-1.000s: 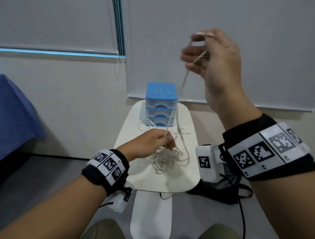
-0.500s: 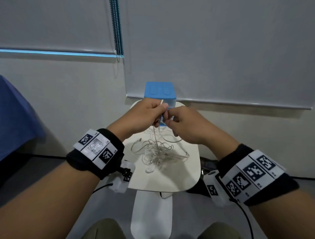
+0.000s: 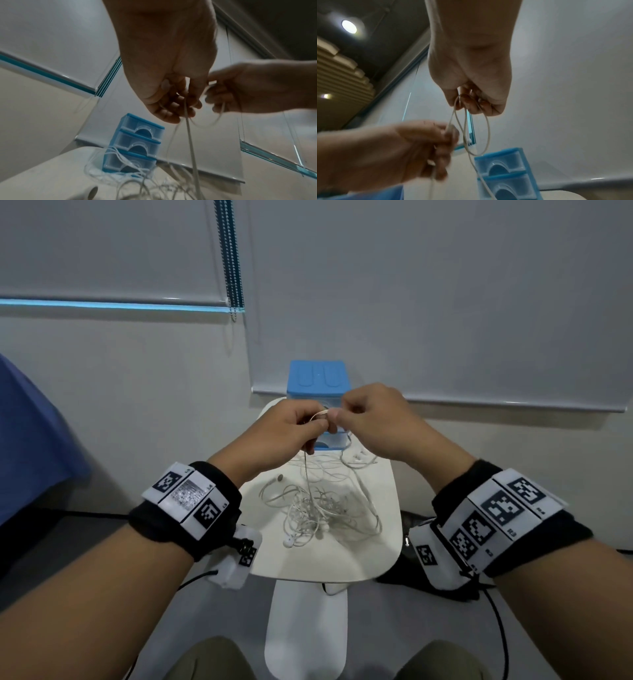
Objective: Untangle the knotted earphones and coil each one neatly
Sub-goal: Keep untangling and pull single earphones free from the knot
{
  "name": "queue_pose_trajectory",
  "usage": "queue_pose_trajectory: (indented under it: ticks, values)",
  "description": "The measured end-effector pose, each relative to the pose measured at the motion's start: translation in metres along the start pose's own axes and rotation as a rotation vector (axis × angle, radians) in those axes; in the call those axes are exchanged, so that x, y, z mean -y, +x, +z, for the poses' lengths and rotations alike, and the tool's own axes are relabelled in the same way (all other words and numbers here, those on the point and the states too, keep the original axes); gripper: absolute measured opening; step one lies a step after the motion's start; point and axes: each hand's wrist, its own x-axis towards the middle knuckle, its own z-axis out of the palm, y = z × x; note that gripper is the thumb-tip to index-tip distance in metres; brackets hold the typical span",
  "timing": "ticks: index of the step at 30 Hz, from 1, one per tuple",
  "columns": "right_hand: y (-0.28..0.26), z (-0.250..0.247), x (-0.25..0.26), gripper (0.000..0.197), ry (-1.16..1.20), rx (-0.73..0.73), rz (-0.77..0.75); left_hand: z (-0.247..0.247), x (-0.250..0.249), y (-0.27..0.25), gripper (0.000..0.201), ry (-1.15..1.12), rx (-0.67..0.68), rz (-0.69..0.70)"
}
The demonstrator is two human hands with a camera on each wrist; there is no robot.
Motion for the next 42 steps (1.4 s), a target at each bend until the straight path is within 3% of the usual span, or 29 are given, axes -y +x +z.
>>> queue_pose_trajectory:
  ticks: [2,7,11,17,20,26,29,36,42]
  values:
    - [0.002,-0.001,0.004,0.035,0.127,-0.104,-0.03,0.004,0.008,-0.001,0.015,-0.041,0.011,-0.034]
    - [0.016,-0.022,0.034,0.035,0.493,-0.378,-0.144,0.02,0.031,-0.004,0.012,0.07,0.189,-0.108]
    - [0.019,-0.045,0.051,0.031,0.688,-0.624,-0.259,0.025,0.047,-0.008,0.013,0.16,0.166,-0.11]
    - [0.015,-0.074,0.044,0.03,0.724,-0.934,-0.358,0.025,0.061,-0.016,0.012,0.185,0.193,-0.117]
    - [0.013,-0.078,0.037,0.03,0.685,-0.964,-0.334,0.025,0.063,-0.016,0.005,0.182,0.196,-0.085]
    - [0.01,-0.075,0.031,0.025,0.592,-0.953,-0.328,0.036,0.056,-0.015,0.038,0.39,0.31,0.008]
    - [0.009,-0.076,0.028,0.024,0.565,-0.943,-0.321,0.041,0.06,-0.009,0.055,0.574,0.36,-0.043]
    - [0.004,-0.076,0.009,0.036,0.66,-0.861,-0.229,0.04,0.073,-0.008,0.03,0.617,0.309,-0.129]
    - [0.004,-0.04,-0.009,0.05,0.697,-0.684,-0.062,0.02,0.088,-0.016,0.027,0.634,0.219,-0.244]
